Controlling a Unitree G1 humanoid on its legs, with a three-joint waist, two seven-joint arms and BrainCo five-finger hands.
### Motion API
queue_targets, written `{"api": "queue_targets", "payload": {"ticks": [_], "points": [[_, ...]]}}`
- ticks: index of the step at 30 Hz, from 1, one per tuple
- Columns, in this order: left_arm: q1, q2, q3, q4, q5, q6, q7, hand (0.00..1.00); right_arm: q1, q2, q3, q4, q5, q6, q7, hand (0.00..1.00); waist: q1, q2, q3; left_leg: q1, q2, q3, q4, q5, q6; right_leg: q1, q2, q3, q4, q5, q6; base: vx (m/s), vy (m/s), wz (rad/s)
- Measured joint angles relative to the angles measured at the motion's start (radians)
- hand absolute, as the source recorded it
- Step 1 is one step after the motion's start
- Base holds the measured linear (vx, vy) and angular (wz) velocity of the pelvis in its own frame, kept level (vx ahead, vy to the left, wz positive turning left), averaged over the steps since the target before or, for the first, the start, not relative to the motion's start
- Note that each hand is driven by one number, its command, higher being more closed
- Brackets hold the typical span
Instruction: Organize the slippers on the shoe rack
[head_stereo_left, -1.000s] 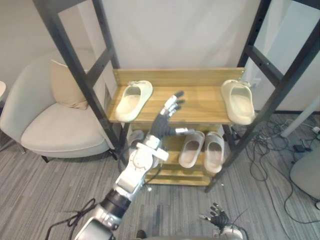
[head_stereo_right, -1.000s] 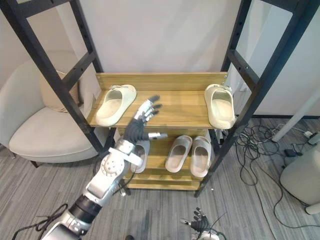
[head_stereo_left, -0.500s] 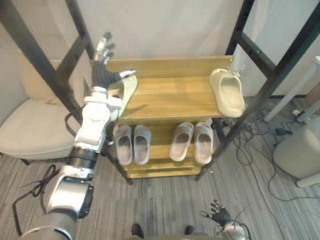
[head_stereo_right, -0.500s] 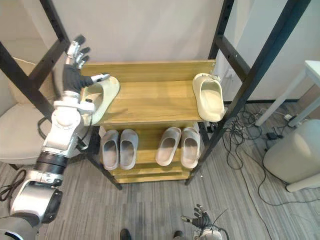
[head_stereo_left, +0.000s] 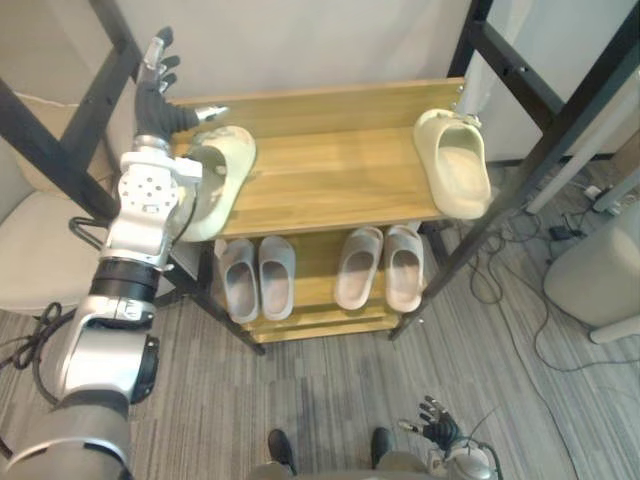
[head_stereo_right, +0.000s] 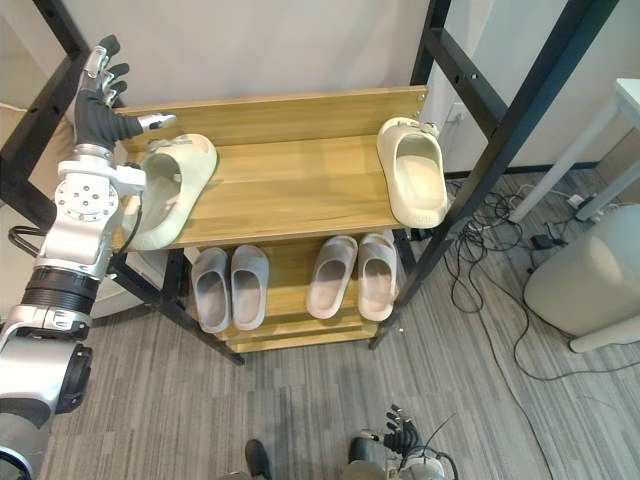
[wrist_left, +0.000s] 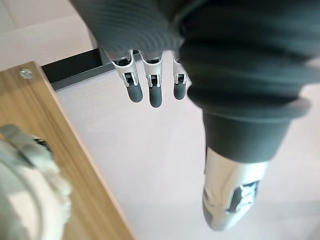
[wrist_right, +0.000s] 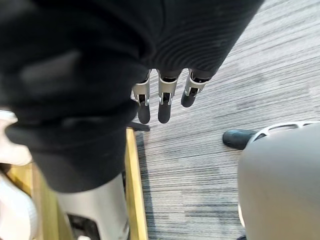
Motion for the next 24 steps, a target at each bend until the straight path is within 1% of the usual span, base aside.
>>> {"api": "queue_targets", "payload": {"ticks": [5, 7, 10, 15, 20, 24], "points": [[0.000, 0.026, 0.000, 0.010, 0.037, 0.004, -0.023, 0.00, 0.001, 0.000, 0.003, -0.010, 0.000, 0.000, 0.003, 0.00, 0.000, 0.002, 0.001, 0.002, 0.000, -0.001, 0.000, 0.000, 0.000, 0.002, 0.001, 0.000, 0.000, 0.001, 0.000, 0.00, -0.001, -0.01], [0.000, 0.045, 0.000, 0.010, 0.070, 0.010, -0.041, 0.00, 0.002, 0.000, 0.003, -0.022, 0.001, 0.000, 0.006, 0.00, 0.000, 0.006, 0.004, 0.002, 0.000, -0.003, 0.000, 0.001, 0.000, 0.003, 0.000, -0.002, 0.000, 0.001, -0.001, 0.00, 0.000, 0.00], [0.000, 0.049, 0.000, 0.011, 0.109, 0.022, -0.060, 0.00, 0.002, 0.000, 0.006, -0.026, 0.001, 0.000, 0.010, 0.00, 0.003, 0.008, 0.005, 0.002, 0.000, -0.008, 0.000, 0.001, 0.000, 0.006, 0.001, -0.005, 0.000, 0.001, -0.001, -0.02, -0.006, 0.04], [0.000, 0.051, -0.001, 0.011, 0.167, 0.025, -0.065, 0.00, 0.002, 0.000, 0.007, -0.027, 0.001, 0.000, 0.018, 0.00, 0.003, 0.011, 0.007, 0.001, -0.001, -0.023, 0.000, 0.002, 0.000, 0.010, 0.001, -0.014, 0.000, 0.000, -0.001, -0.02, -0.005, 0.05], [-0.001, 0.069, -0.021, 0.029, 0.276, 0.039, -0.075, 0.00, 0.001, 0.000, 0.009, -0.028, 0.002, 0.000, 0.024, 0.00, 0.003, 0.012, 0.007, 0.000, -0.001, -0.028, 0.000, 0.002, 0.001, 0.010, 0.001, -0.016, 0.000, 0.000, -0.001, 0.00, 0.000, 0.00], [-0.013, 0.079, -0.031, 0.031, 0.328, 0.042, -0.079, 0.00, 0.001, -0.003, 0.029, -0.032, 0.006, -0.002, 0.026, 0.00, 0.002, 0.011, 0.008, -0.020, 0.001, -0.034, 0.000, 0.008, 0.005, -0.013, 0.001, -0.010, 0.015, -0.005, -0.001, -0.02, -0.004, 0.02]]}}
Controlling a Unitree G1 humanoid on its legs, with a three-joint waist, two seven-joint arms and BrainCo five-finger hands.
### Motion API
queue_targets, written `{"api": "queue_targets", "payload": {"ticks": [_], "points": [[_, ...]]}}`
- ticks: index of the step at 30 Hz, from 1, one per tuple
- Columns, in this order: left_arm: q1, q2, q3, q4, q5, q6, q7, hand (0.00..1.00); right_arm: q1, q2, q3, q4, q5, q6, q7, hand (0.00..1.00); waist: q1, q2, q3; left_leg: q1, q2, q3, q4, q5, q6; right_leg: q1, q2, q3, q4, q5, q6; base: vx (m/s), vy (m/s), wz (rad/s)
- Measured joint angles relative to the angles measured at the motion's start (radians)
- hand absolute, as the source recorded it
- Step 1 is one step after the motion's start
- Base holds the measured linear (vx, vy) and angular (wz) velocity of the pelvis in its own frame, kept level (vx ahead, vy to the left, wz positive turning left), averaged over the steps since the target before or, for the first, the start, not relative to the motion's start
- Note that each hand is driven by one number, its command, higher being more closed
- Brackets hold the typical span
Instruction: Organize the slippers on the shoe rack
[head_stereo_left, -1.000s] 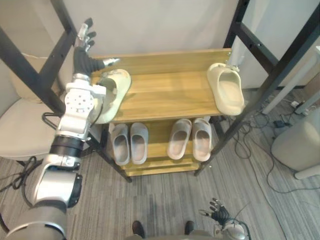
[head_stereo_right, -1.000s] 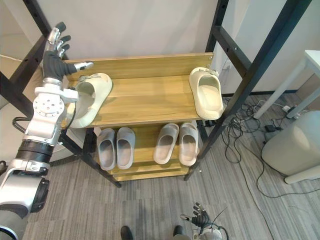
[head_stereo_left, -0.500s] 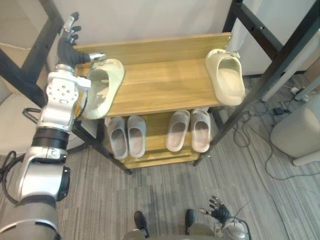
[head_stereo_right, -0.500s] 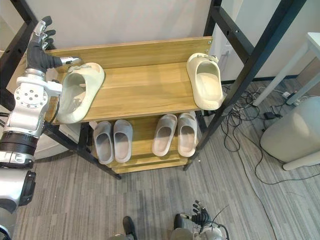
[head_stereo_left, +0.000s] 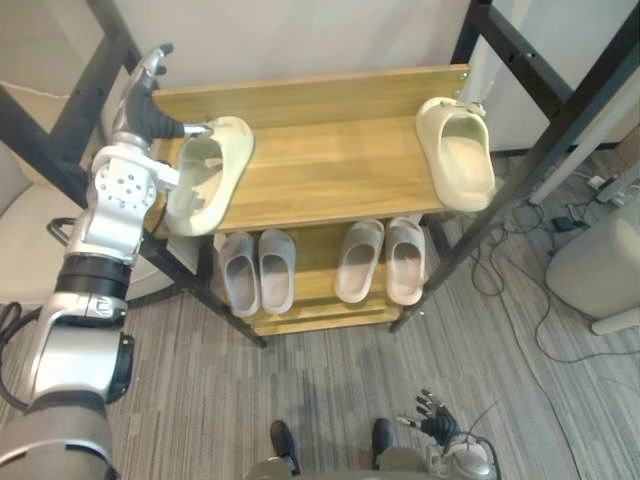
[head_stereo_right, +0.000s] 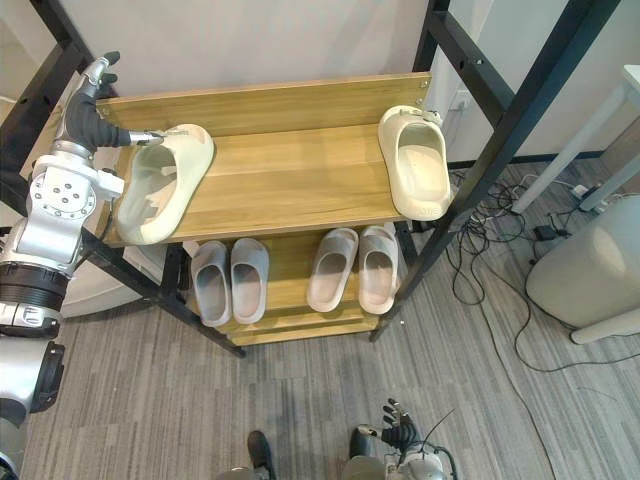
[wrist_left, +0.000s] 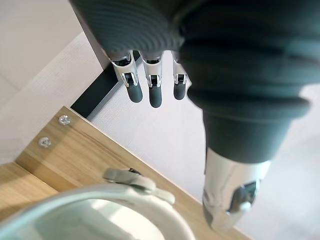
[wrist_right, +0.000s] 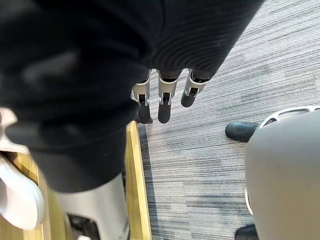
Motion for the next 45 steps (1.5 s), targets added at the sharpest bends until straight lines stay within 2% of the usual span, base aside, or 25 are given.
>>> {"api": "queue_targets", "payload": {"ticks": [11, 13, 18, 19, 21, 35, 42, 45], "points": [[-0.033, 0.046, -0.018, 0.013, 0.128, 0.004, -0.005, 0.00, -0.001, 0.000, 0.018, -0.040, 0.016, -0.009, 0.005, 0.00, -0.009, -0.023, 0.044, -0.016, 0.006, 0.009, 0.000, 0.010, 0.007, -0.041, 0.001, 0.023, 0.038, -0.001, -0.002, -0.04, -0.002, -0.05], [-0.035, 0.052, -0.019, 0.019, 0.152, 0.019, -0.005, 0.00, 0.000, 0.001, 0.018, -0.040, 0.017, -0.009, 0.005, 0.00, -0.016, -0.030, 0.049, -0.016, 0.006, 0.011, 0.000, 0.010, 0.007, -0.044, 0.001, 0.026, 0.038, -0.001, -0.002, -0.04, -0.004, -0.02], [-0.047, 0.068, -0.023, 0.020, 0.178, 0.023, -0.005, 0.00, -0.001, 0.001, 0.018, -0.043, 0.023, -0.010, 0.007, 0.00, -0.019, -0.037, 0.056, -0.043, 0.009, 0.015, 0.000, 0.014, 0.007, -0.076, 0.003, 0.031, 0.044, 0.002, -0.004, -0.02, -0.004, -0.02], [-0.047, 0.069, -0.025, 0.027, 0.187, 0.026, -0.006, 1.00, -0.001, 0.001, 0.018, -0.044, 0.024, -0.009, 0.007, 0.00, -0.022, -0.039, 0.060, -0.044, 0.010, 0.015, 0.000, 0.015, 0.007, -0.077, 0.004, 0.031, 0.044, 0.003, -0.005, 0.00, 0.000, 0.00], [-0.047, 0.069, -0.029, 0.039, 0.201, 0.037, -0.009, 1.00, -0.001, 0.001, 0.018, -0.045, 0.025, -0.010, 0.007, 0.00, -0.024, -0.040, 0.061, -0.044, 0.010, 0.015, 0.000, 0.015, 0.007, -0.077, 0.004, 0.031, 0.044, 0.003, -0.005, 0.00, 0.000, 0.00], [-0.068, 0.066, -0.048, 0.014, 0.207, 0.038, -0.004, 1.00, -0.009, 0.005, 0.018, -0.080, 0.026, -0.017, 0.005, 0.00, -0.027, -0.057, 0.077, -0.044, 0.010, 0.017, 0.000, 0.015, 0.007, -0.075, 0.004, 0.032, 0.039, 0.005, -0.006, -0.02, -0.002, 0.00], [-0.069, 0.026, -0.048, -0.005, 0.200, 0.040, 0.004, 1.00, -0.020, 0.012, 0.018, -0.080, 0.027, -0.017, 0.005, 0.00, -0.025, -0.057, 0.077, -0.041, 0.009, 0.017, 0.000, 0.015, 0.007, -0.071, 0.003, 0.032, 0.036, 0.010, -0.008, -0.01, 0.000, 0.00], [-0.069, -0.024, -0.052, -0.023, 0.173, 0.041, 0.004, 1.00, -0.019, 0.012, 0.018, -0.079, 0.027, -0.016, 0.005, 0.00, -0.026, -0.057, 0.077, -0.032, 0.007, 0.017, 0.000, 0.016, 0.008, -0.060, 0.002, 0.033, 0.034, 0.011, -0.007, 0.00, 0.000, 0.00]]}}
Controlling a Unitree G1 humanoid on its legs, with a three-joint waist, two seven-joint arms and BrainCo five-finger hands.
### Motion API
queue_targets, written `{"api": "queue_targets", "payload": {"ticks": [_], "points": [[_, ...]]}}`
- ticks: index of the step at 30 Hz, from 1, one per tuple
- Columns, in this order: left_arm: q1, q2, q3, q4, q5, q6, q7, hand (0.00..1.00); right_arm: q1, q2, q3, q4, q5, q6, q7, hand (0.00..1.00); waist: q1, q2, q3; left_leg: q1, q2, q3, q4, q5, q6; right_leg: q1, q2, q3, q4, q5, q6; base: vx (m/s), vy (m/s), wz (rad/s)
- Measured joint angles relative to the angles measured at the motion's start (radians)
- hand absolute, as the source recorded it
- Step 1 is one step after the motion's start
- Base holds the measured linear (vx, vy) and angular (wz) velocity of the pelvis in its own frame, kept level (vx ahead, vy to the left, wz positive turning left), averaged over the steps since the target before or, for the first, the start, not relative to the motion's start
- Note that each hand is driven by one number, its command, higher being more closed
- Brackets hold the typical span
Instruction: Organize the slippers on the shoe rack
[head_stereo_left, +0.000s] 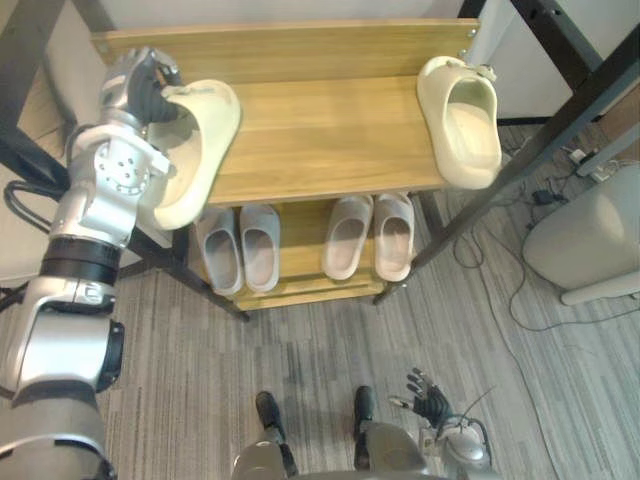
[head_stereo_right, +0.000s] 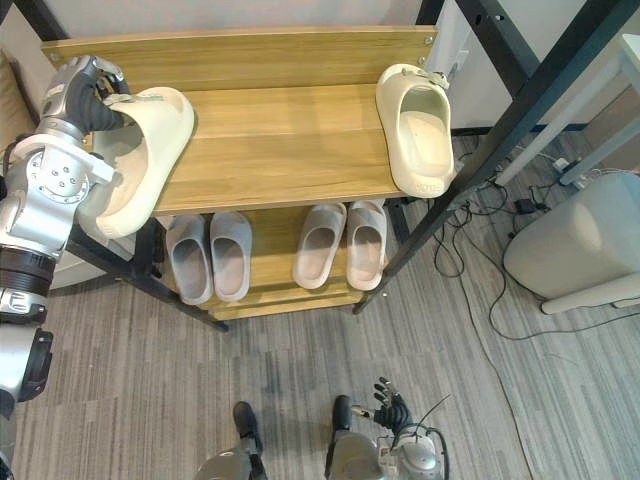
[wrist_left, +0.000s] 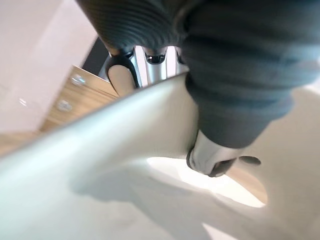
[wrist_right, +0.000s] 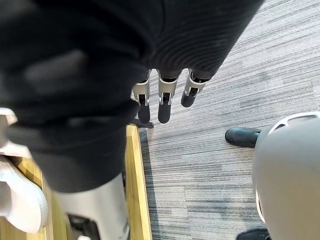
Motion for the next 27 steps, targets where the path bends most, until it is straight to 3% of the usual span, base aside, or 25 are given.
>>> {"api": "queue_targets", "payload": {"ticks": [11, 19, 27], "points": [[-0.068, -0.190, -0.085, -0.052, -0.047, 0.001, 0.021, 1.00, 0.000, 0.002, 0.000, 0.001, 0.008, 0.002, -0.001, 0.00, -0.015, 0.008, 0.005, 0.021, -0.004, 0.008, 0.000, 0.000, 0.000, 0.017, -0.003, 0.010, -0.005, 0.003, 0.002, -0.02, 0.000, -0.02], [-0.141, -0.212, -0.086, -0.038, -0.089, 0.000, 0.042, 1.00, -0.001, 0.001, -0.003, -0.001, 0.027, 0.008, -0.004, 0.00, -0.039, 0.033, 0.019, 0.015, -0.004, 0.047, 0.000, 0.000, 0.000, -0.020, -0.002, 0.059, -0.008, 0.020, 0.002, -0.04, -0.004, -0.19], [-0.250, -0.203, -0.084, 0.082, -0.120, 0.013, 0.060, 1.00, 0.001, 0.002, -0.012, -0.012, 0.037, 0.009, -0.010, 0.00, -0.061, 0.046, 0.026, -0.027, -0.007, 0.095, 0.000, -0.001, 0.000, -0.089, 0.001, 0.122, -0.038, 0.072, 0.003, -0.07, 0.006, -0.25]]}}
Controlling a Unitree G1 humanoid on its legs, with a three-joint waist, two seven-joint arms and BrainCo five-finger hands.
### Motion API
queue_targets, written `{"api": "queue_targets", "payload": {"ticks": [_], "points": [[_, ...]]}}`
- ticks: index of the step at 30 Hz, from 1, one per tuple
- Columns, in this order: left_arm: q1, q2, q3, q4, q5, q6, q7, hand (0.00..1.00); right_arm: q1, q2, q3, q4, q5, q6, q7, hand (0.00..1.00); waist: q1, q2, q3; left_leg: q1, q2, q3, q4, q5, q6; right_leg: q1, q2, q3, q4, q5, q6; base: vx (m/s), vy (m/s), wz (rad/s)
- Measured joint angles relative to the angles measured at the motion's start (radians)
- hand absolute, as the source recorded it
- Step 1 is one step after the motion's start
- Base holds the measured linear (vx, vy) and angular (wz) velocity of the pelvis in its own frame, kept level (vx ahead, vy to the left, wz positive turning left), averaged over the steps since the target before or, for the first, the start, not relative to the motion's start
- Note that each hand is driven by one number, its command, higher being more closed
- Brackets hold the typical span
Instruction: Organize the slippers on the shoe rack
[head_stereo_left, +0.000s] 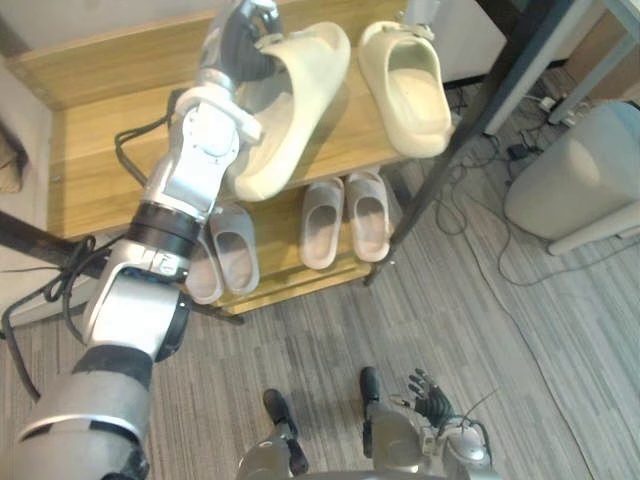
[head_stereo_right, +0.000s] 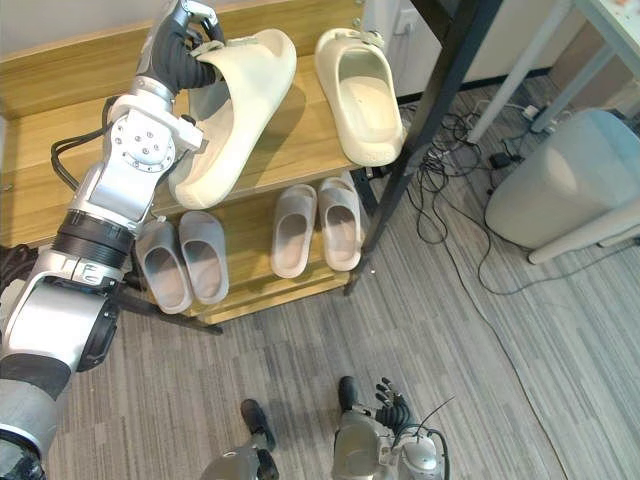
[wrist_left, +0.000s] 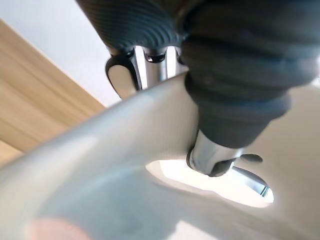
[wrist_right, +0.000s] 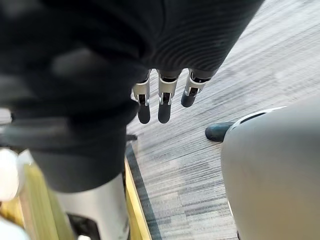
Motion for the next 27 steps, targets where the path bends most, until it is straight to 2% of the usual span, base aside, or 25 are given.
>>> {"api": "queue_targets", "payload": {"ticks": [7, 8, 13, 21, 27], "points": [[-0.053, 0.033, 0.000, 0.060, -0.011, 0.010, 0.000, 1.00, 0.008, 0.000, -0.001, -0.027, 0.016, -0.002, -0.004, 0.00, -0.013, 0.009, 0.008, -0.028, -0.004, 0.005, 0.000, 0.001, 0.002, -0.034, 0.000, 0.023, -0.015, 0.022, 0.000, -0.04, 0.008, -0.08], [-0.060, 0.037, 0.002, 0.066, -0.012, 0.011, 0.001, 0.00, 0.007, 0.001, -0.001, -0.028, 0.030, -0.003, -0.004, 0.00, -0.013, 0.008, 0.015, -0.028, -0.004, 0.006, 0.000, 0.001, 0.002, -0.036, 0.000, 0.027, -0.015, 0.023, 0.000, 0.00, 0.000, 0.00], [-0.073, 0.068, 0.013, 0.069, -0.012, 0.014, 0.001, 0.00, 0.000, 0.003, 0.000, -0.034, 0.032, -0.006, -0.005, 0.00, -0.017, 0.006, 0.029, -0.048, -0.009, 0.020, 0.000, 0.002, 0.002, -0.067, -0.002, 0.047, -0.017, 0.035, 0.000, -0.02, 0.020, -0.11], [-0.112, 0.067, 0.013, 0.119, -0.010, 0.016, 0.002, 0.00, 0.001, 0.008, 0.001, -0.043, 0.040, -0.012, -0.004, 0.00, -0.038, 0.005, 0.030, -0.048, -0.010, -0.003, 0.000, 0.001, 0.002, -0.065, -0.004, 0.044, -0.016, 0.036, 0.000, 0.00, 0.011, 0.00], [-0.120, 0.057, 0.012, 0.119, -0.011, 0.016, 0.002, 0.00, 0.011, 0.008, 0.000, -0.055, 0.050, -0.012, -0.004, 0.00, -0.040, 0.005, 0.030, -0.049, -0.012, -0.014, 0.000, 0.003, 0.004, -0.062, -0.006, 0.036, -0.015, 0.036, 0.001, 0.00, 0.019, 0.04]]}}
